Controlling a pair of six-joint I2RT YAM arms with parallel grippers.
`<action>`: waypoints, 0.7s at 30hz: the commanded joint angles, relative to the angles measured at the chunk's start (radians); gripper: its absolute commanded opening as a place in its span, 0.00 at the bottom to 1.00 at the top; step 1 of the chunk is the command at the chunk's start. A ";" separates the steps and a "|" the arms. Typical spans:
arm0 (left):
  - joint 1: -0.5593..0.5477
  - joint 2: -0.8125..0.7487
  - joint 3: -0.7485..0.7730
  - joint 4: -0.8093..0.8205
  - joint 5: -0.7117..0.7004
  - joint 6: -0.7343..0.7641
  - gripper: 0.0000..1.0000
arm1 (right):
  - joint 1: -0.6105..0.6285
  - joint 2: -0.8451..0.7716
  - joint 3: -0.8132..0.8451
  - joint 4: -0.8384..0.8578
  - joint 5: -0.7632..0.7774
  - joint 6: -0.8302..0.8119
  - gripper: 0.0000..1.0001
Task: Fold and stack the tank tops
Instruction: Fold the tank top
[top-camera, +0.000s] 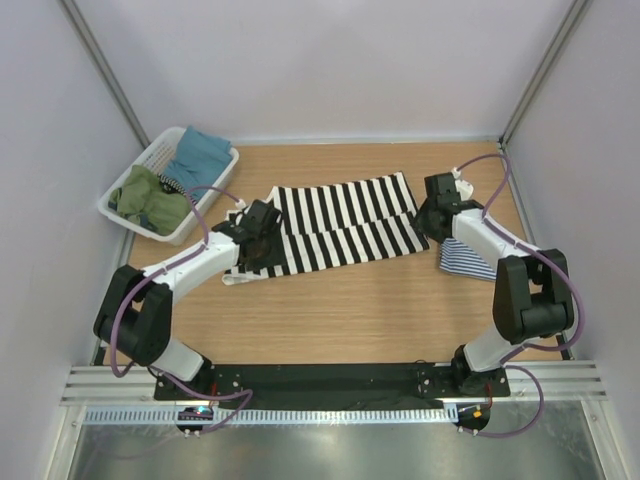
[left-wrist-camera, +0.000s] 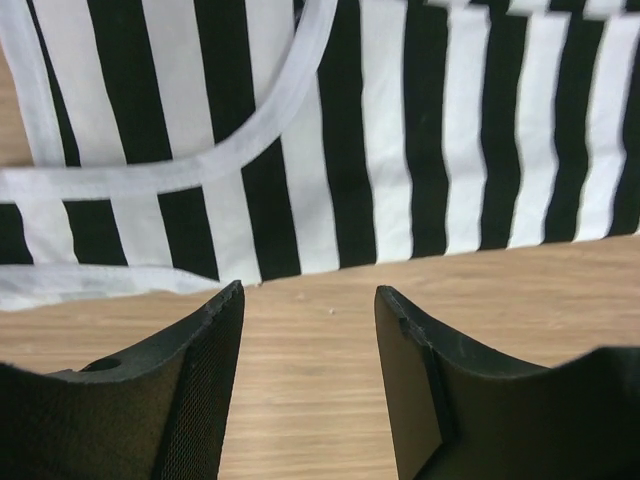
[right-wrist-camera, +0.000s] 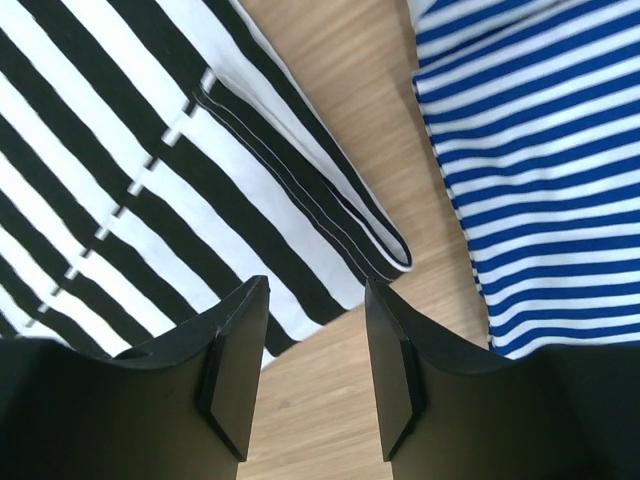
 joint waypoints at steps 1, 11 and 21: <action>-0.006 -0.043 -0.063 0.063 0.040 -0.010 0.56 | 0.004 -0.023 -0.049 0.067 -0.032 -0.029 0.50; -0.014 -0.027 -0.095 0.077 0.066 -0.009 0.52 | 0.007 0.066 -0.077 0.093 -0.009 0.008 0.51; -0.016 -0.092 -0.085 0.040 0.031 0.004 0.53 | 0.029 0.067 -0.120 0.076 0.089 0.054 0.51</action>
